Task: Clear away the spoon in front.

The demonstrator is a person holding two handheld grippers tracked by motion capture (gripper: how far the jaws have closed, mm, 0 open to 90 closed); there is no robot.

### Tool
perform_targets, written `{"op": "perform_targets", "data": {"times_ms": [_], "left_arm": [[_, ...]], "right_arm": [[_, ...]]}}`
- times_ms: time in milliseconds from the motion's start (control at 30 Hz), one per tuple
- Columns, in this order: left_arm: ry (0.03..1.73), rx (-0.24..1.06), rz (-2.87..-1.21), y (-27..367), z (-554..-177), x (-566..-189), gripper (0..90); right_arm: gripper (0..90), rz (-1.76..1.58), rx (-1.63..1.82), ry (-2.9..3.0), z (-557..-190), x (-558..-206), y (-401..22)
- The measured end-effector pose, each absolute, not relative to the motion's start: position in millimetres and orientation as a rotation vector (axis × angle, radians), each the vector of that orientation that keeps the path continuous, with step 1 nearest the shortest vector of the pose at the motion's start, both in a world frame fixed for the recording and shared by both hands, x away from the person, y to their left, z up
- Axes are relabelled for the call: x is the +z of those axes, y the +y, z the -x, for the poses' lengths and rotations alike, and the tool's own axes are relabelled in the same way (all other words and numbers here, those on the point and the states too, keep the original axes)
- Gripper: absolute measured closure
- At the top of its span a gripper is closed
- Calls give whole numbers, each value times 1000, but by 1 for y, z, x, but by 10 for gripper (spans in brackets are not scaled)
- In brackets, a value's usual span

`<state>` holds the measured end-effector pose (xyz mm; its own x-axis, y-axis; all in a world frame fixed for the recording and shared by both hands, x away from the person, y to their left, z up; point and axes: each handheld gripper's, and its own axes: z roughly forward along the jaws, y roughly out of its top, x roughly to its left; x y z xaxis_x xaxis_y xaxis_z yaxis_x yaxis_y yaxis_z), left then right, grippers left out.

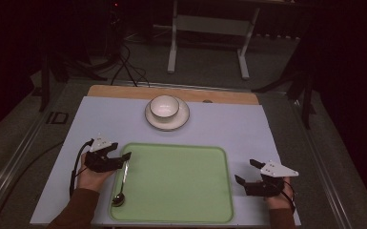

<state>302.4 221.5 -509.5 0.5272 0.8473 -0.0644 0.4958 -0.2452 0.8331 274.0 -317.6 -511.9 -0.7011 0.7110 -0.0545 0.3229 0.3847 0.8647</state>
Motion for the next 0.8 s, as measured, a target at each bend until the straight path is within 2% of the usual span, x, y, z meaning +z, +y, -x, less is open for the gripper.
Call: {"op": "perform_targets", "data": {"times_ms": [233,800], "left_arm": [[1091,631,-1873,231,-296,-499,319],[1176,760,-1714,279,-281,-483,319]], "right_arm": [[142,-895,1253,2222,-275,-511,-320],[141,-912,1275,2189,-274,-509,-325]]}}
